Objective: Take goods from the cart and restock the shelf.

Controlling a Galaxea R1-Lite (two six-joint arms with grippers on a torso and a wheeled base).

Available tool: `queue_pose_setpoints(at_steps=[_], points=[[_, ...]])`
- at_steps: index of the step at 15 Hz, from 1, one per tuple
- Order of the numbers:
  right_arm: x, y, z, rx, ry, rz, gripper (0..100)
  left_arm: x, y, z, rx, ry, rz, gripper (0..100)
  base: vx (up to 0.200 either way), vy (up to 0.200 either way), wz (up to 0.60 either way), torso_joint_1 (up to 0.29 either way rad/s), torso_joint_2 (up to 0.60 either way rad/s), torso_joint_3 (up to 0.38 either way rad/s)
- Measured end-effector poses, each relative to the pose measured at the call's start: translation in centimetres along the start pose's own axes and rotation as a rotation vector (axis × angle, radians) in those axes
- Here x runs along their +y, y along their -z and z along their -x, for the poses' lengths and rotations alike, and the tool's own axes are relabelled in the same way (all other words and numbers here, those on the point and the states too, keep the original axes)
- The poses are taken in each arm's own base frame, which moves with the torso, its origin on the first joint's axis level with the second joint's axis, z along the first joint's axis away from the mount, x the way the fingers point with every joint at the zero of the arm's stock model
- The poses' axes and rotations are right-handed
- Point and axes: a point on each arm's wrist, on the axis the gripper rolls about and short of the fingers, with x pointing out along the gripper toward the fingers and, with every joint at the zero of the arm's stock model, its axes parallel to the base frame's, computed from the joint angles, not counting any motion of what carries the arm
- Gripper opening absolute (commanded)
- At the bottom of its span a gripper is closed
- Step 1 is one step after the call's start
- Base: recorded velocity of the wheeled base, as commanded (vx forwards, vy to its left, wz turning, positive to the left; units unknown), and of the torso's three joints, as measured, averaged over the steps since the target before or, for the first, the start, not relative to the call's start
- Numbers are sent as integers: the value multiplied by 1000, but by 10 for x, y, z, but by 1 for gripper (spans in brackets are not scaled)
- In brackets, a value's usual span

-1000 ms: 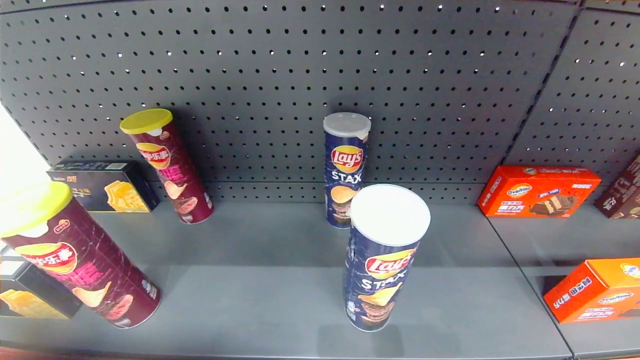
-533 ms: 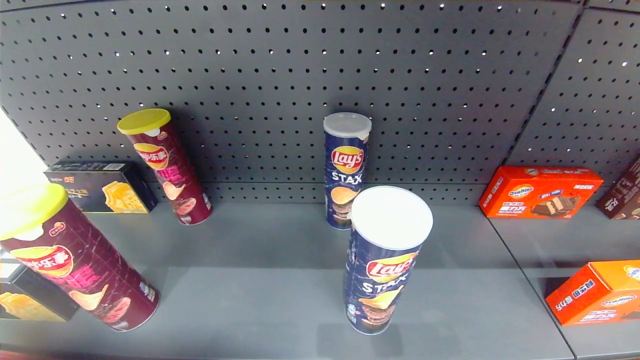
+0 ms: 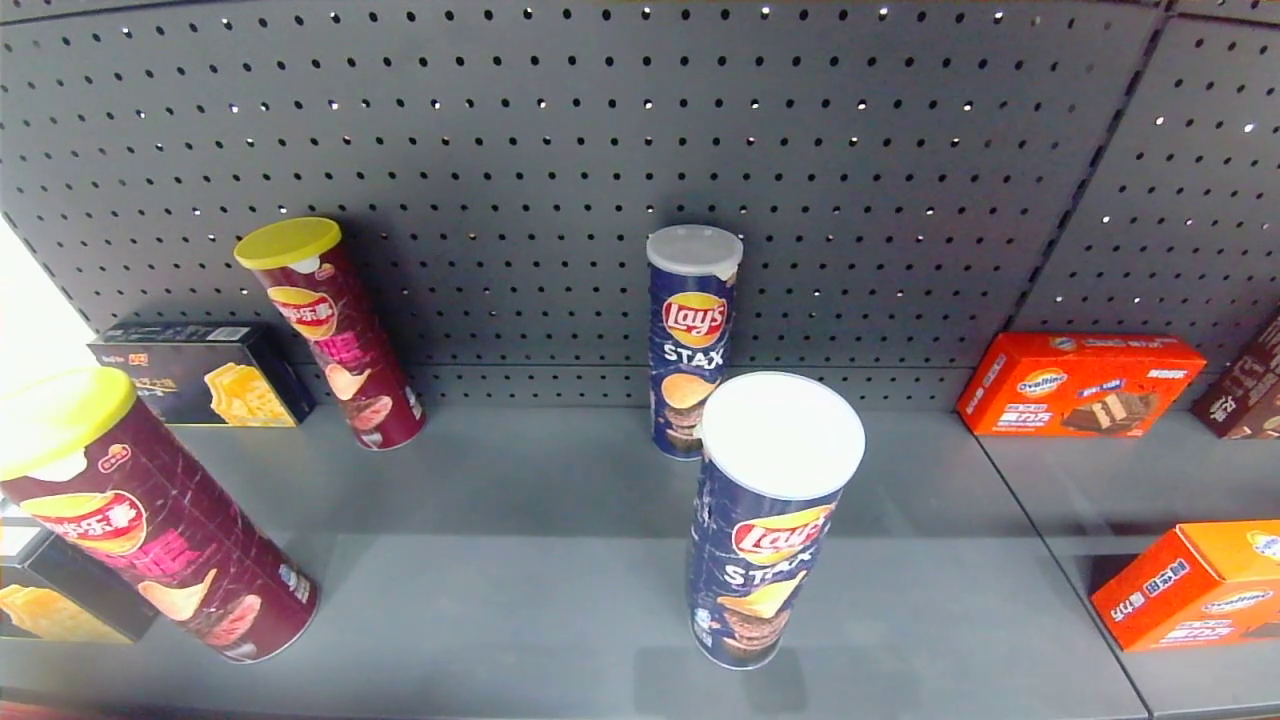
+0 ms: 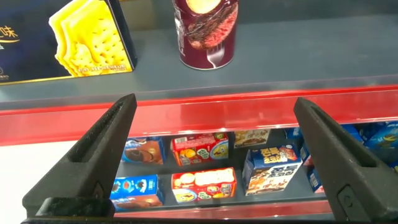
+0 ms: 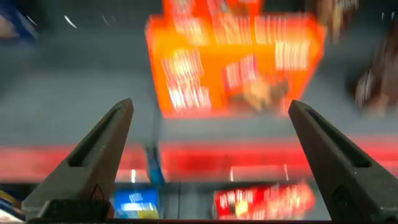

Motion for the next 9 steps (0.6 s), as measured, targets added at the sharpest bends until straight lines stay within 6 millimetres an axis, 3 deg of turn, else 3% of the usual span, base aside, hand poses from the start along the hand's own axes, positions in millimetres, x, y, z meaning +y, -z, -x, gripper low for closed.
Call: queue_pose_setpoints(at_steps=[2, 4, 9], points=[[2, -46, -12, -7, -112, 34, 100, 0, 0, 0, 0, -1, 1, 100, 0, 0, 0, 0, 0, 0], [5, -72, -31, 24, -258, 78, 100, 0, 0, 0, 0, 0, 1, 100, 0, 0, 0, 0, 0, 0], [19, -102, -95, 102, -483, 160, 100, 0, 0, 0, 0, -1, 4, 100, 0, 0, 0, 0, 0, 0]])
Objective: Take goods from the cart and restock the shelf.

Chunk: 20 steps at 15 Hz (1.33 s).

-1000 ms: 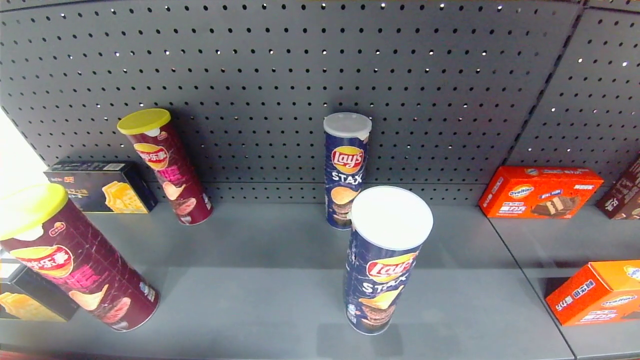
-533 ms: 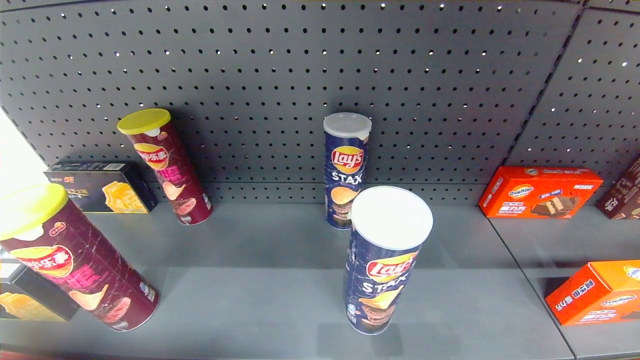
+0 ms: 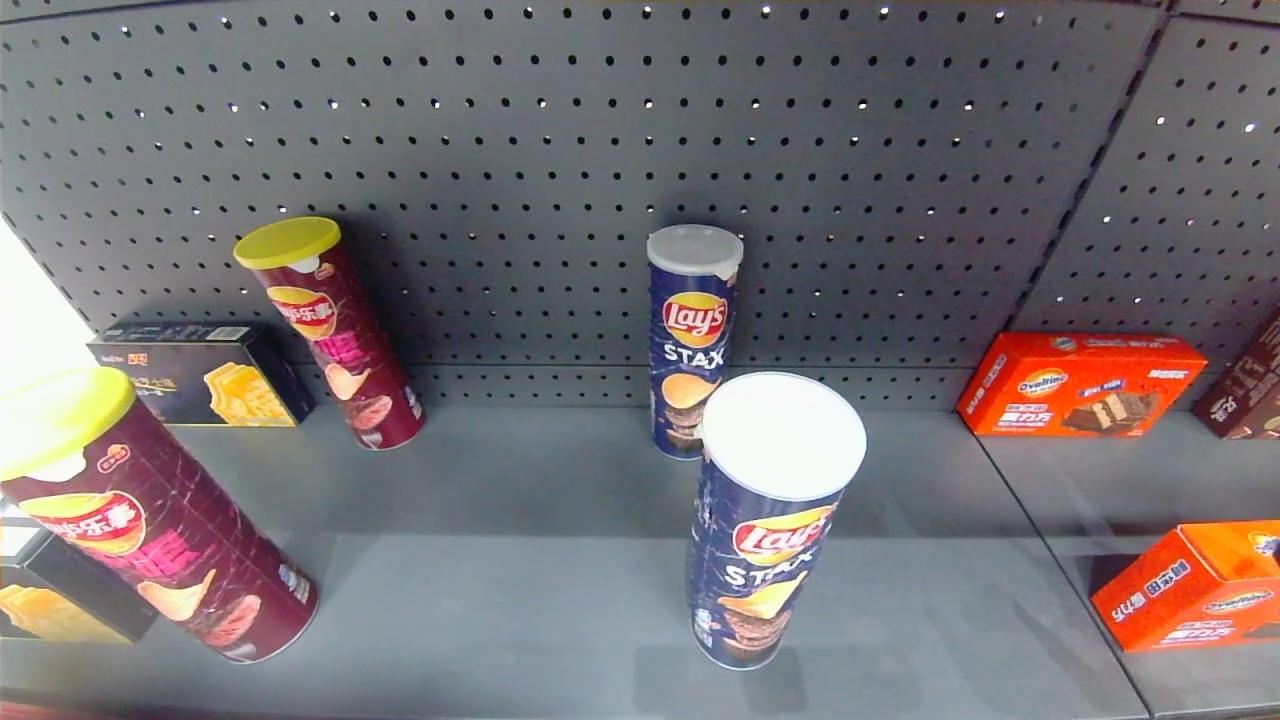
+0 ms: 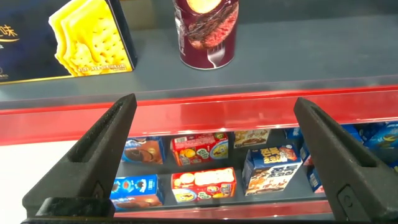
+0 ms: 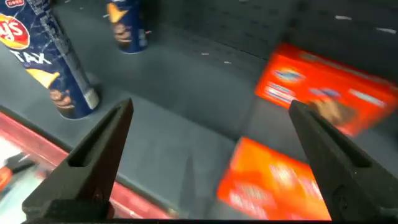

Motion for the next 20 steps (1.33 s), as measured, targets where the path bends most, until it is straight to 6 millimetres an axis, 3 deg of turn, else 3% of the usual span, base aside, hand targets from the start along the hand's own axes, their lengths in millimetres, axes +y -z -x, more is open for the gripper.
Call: queue_pose_setpoints(at_steps=[4, 6, 13, 20], points=[[1, -2, -62, 55, -161, 5, 100, 0, 0, 0, 1, -1, 2, 100, 0, 0, 0, 0, 0, 0], [7, 3, -82, 108, -225, 1, 100, 0, 0, 0, 0, -1, 4, 100, 0, 0, 0, 0, 0, 0], [42, 16, -120, 235, -372, 31, 100, 0, 0, 0, 1, -1, 7, 100, 0, 0, 0, 0, 0, 0], [53, 16, -158, 293, -379, 43, 100, 0, 0, 0, 1, -3, 7, 100, 0, 0, 0, 0, 0, 0]])
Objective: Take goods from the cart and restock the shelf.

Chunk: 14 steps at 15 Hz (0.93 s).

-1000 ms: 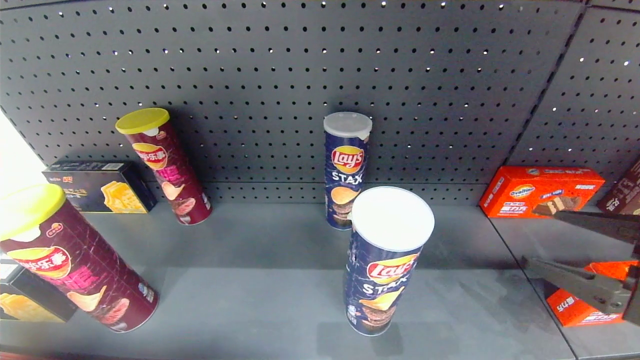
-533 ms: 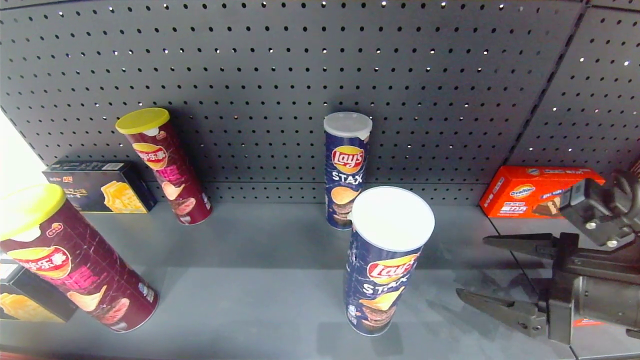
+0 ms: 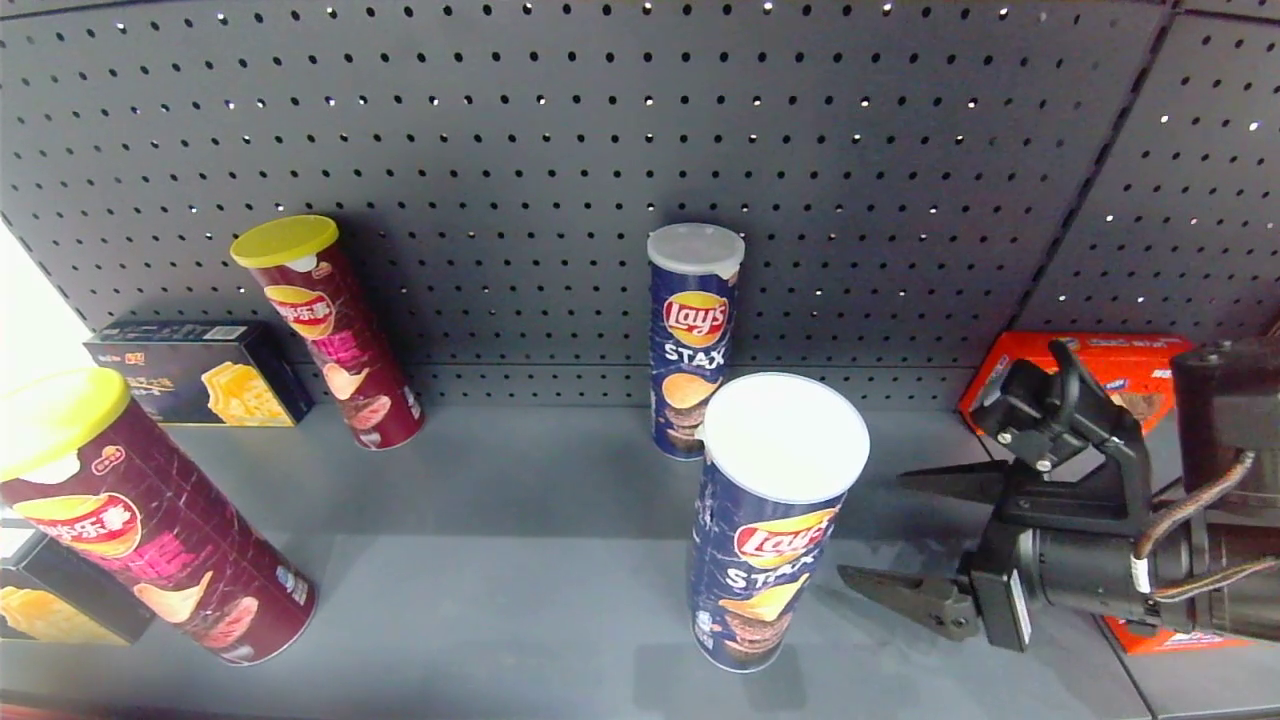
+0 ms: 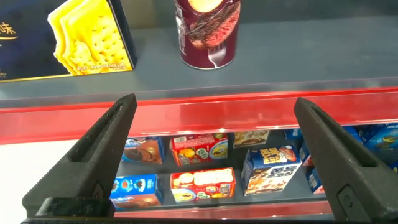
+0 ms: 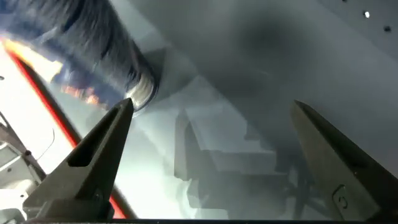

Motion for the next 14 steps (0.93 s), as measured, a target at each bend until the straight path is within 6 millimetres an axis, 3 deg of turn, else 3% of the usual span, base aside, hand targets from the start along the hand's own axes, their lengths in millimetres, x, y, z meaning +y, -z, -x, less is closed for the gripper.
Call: queue_pose_setpoints(at_steps=[5, 14], points=[[6, -2, -19, 35, -32, 12, 100, 0, 0, 0, 0, 1, 0, 100, 0, 0, 0, 0, 0, 0], [14, -1, -32, 60, -67, 23, 100, 0, 0, 0, 0, 2, 0, 100, 0, 0, 0, 0, 0, 0]])
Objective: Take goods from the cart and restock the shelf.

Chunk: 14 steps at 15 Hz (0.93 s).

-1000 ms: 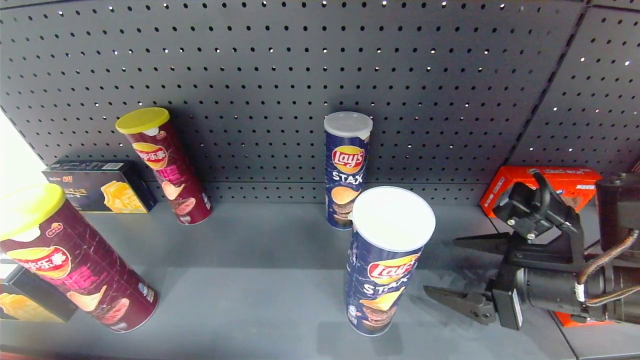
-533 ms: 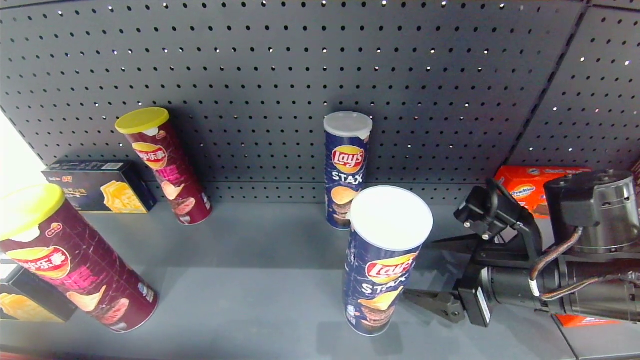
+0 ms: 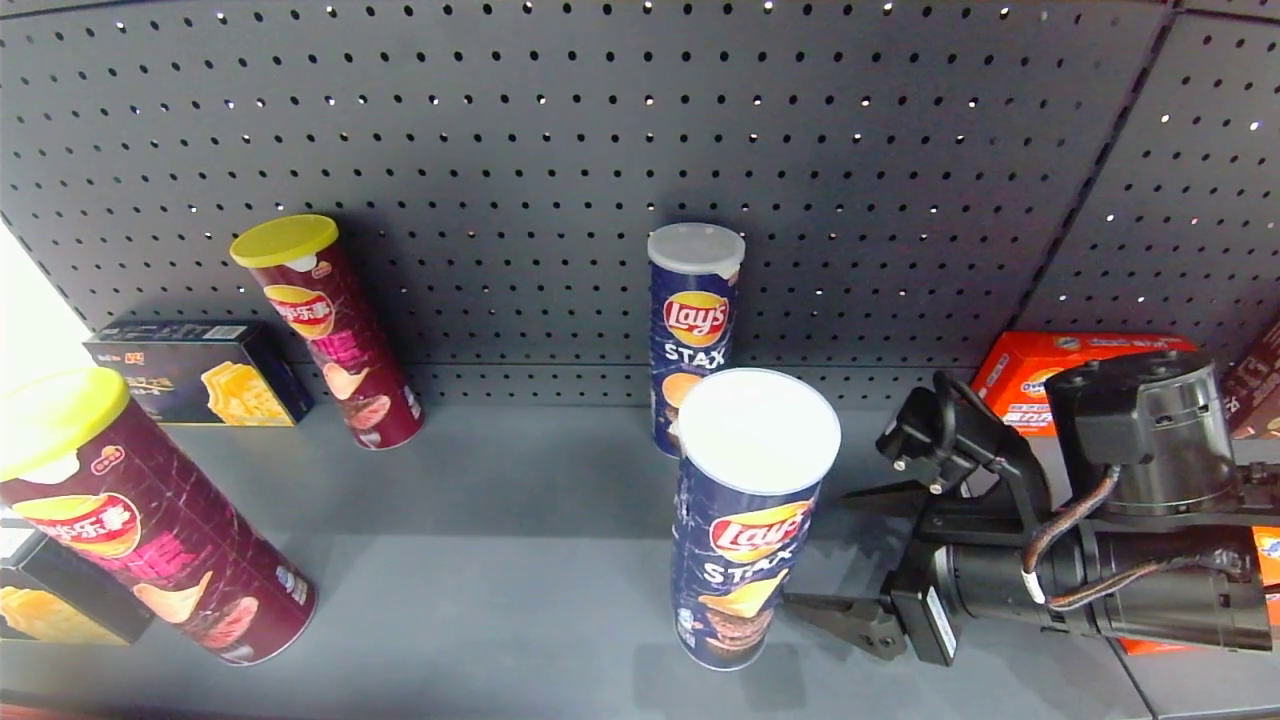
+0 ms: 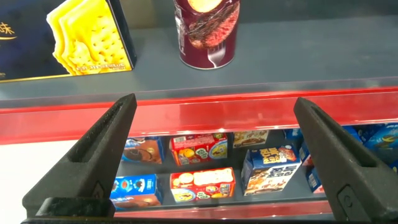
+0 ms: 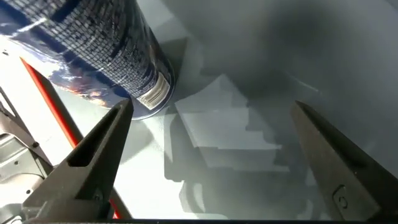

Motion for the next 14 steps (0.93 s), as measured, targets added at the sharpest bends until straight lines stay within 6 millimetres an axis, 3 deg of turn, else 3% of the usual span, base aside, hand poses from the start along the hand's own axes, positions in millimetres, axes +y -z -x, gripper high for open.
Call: queue_pose_setpoints(at_steps=[7, 14], points=[[-10, -3, 0, -9, 33, -15, 100, 0, 0, 0, 1, 0, 0, 100, 0, 0, 0, 0, 0, 0], [0, -4, -7, 1, -7, 3, 100, 0, 0, 0, 0, 0, 0, 100, 0, 0, 0, 0, 0, 0]])
